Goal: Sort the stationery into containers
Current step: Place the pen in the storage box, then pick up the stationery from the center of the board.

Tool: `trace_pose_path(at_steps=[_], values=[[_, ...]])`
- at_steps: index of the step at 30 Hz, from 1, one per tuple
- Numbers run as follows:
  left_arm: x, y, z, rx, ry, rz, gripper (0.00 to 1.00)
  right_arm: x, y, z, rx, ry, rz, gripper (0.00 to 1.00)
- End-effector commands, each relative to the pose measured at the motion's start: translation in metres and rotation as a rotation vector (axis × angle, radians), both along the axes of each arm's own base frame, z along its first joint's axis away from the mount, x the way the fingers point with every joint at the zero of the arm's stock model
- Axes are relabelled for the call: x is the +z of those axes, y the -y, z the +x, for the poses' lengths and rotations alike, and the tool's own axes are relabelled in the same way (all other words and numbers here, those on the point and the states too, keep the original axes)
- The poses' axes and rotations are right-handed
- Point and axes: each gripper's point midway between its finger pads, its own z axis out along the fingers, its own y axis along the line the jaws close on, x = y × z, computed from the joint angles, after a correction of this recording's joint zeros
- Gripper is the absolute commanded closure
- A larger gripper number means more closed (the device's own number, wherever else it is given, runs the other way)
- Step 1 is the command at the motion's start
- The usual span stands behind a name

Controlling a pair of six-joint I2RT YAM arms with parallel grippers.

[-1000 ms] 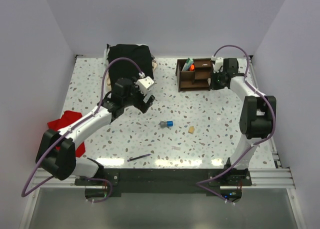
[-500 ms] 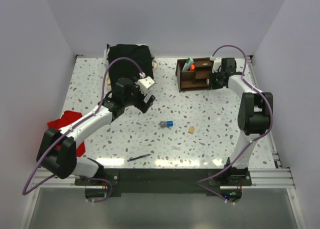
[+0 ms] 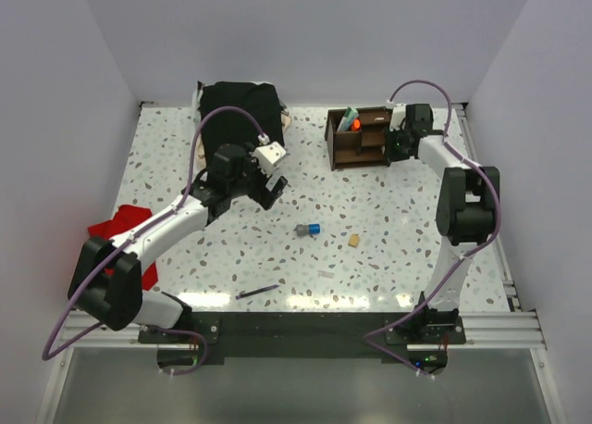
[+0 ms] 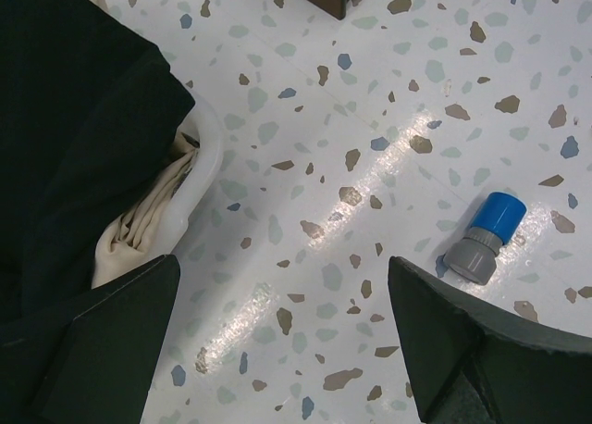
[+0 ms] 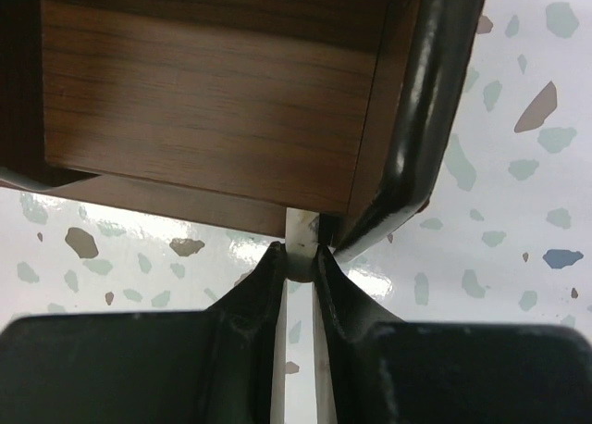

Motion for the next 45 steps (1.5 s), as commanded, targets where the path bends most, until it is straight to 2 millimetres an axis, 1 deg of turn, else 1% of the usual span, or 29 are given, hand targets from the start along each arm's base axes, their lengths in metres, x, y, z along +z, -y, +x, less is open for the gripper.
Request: trace_pose_path(at_steps=[1, 6, 7, 8, 10, 12, 13, 14, 17, 19, 22, 26, 27, 28, 30, 31, 32, 33, 34, 36, 37, 38, 39, 40, 41, 42, 43, 44, 45], values=[[0.027, 0.008, 0.014, 0.000, 0.072, -0.050, 0.00, 0.021, -0.003, 0.019, -0.015, 0.075, -0.003, 1.00], [0.027, 0.008, 0.014, -0.001, 0.074, -0.051, 0.00, 0.022, -0.008, 0.020, -0.012, 0.082, -0.011, 1.00], [0.028, 0.008, 0.015, 0.001, 0.074, -0.052, 0.00, 0.022, -0.007, 0.020, -0.016, 0.084, -0.014, 0.99], [0.027, 0.008, 0.015, 0.001, 0.072, -0.050, 0.00, 0.022, -0.007, 0.020, -0.019, 0.084, -0.020, 0.95], [0.027, 0.008, 0.014, -0.002, 0.071, -0.052, 0.00, 0.023, -0.007, 0.021, -0.022, 0.087, -0.023, 0.93], [0.027, 0.008, 0.014, -0.002, 0.071, -0.052, 0.00, 0.023, -0.008, 0.022, -0.024, 0.089, -0.029, 0.86], [0.028, 0.008, 0.015, 0.000, 0.072, -0.053, 0.00, 0.022, -0.008, 0.022, -0.027, 0.087, -0.033, 0.79], [0.027, 0.008, 0.014, 0.000, 0.071, -0.051, 0.00, 0.024, -0.008, 0.023, -0.031, 0.091, -0.039, 0.67], [0.028, 0.008, 0.014, 0.001, 0.074, -0.052, 0.00, 0.026, -0.005, 0.023, -0.050, 0.098, -0.056, 0.52], [0.028, 0.007, 0.015, 0.002, 0.076, -0.050, 0.00, 0.027, -0.004, 0.022, -0.054, 0.095, -0.060, 0.48], [0.030, 0.008, 0.015, 0.002, 0.080, -0.052, 0.00, 0.030, -0.004, 0.019, -0.055, 0.092, -0.060, 0.46], [0.035, 0.008, 0.016, 0.001, 0.092, -0.054, 0.00, 0.044, -0.005, 0.007, -0.050, 0.092, -0.050, 0.45], [0.036, 0.008, 0.016, 0.000, 0.095, -0.056, 0.00, 0.052, -0.004, 0.000, -0.051, 0.099, -0.048, 0.45], [0.043, 0.010, 0.019, -0.002, 0.124, -0.072, 0.00, 0.053, -0.004, -0.006, -0.052, 0.089, -0.048, 0.44], [0.045, 0.010, 0.018, -0.005, 0.127, -0.076, 0.00, 0.058, -0.004, -0.022, -0.052, 0.079, -0.044, 0.44], [0.044, 0.010, 0.017, -0.007, 0.129, -0.074, 0.00, 0.057, -0.004, -0.032, -0.050, 0.054, -0.042, 0.44], [0.046, 0.010, 0.017, -0.009, 0.134, -0.076, 0.00, 0.050, -0.004, -0.043, -0.045, 0.025, -0.040, 0.44], [0.048, 0.009, 0.016, -0.009, 0.140, -0.077, 0.00, 0.049, -0.006, -0.052, -0.038, 0.007, -0.032, 0.43], [0.048, 0.009, 0.015, -0.011, 0.142, -0.077, 0.00, 0.050, -0.007, -0.066, -0.025, -0.022, -0.027, 0.41], [0.052, 0.008, 0.014, -0.010, 0.154, -0.081, 0.00, 0.040, -0.022, -0.091, 0.111, -0.076, 0.008, 0.41], [0.050, 0.006, 0.012, -0.009, 0.153, -0.080, 0.00, 0.042, -0.029, -0.108, 0.178, -0.101, 0.027, 0.42], [0.050, 0.004, 0.012, 0.000, 0.158, -0.076, 0.00, 0.034, -0.041, -0.126, 0.259, -0.136, 0.072, 0.42], [0.051, 0.002, 0.010, 0.002, 0.165, -0.071, 0.00, 0.032, -0.047, -0.135, 0.368, -0.128, 0.051, 0.42], [0.045, -0.001, 0.007, 0.005, 0.158, -0.060, 0.00, 0.030, -0.055, -0.152, 0.445, -0.158, 0.043, 0.43], [0.042, -0.004, 0.007, 0.017, 0.156, -0.046, 0.00, 0.023, -0.058, -0.166, 0.502, -0.176, 0.035, 0.44], [0.044, -0.007, 0.005, 0.020, 0.163, -0.041, 0.00, 0.022, -0.066, -0.175, 0.618, -0.149, 0.029, 0.44], [0.041, -0.008, 0.003, 0.019, 0.158, -0.033, 0.00, 0.021, -0.072, -0.184, 0.688, -0.134, 0.015, 0.44], [0.041, -0.009, 0.002, 0.017, 0.159, -0.029, 0.00, 0.020, -0.074, -0.198, 0.736, -0.112, -0.006, 0.44], [0.042, -0.010, 0.001, 0.013, 0.165, -0.028, 0.00, 0.019, -0.077, -0.200, 0.817, -0.064, -0.047, 0.44]])
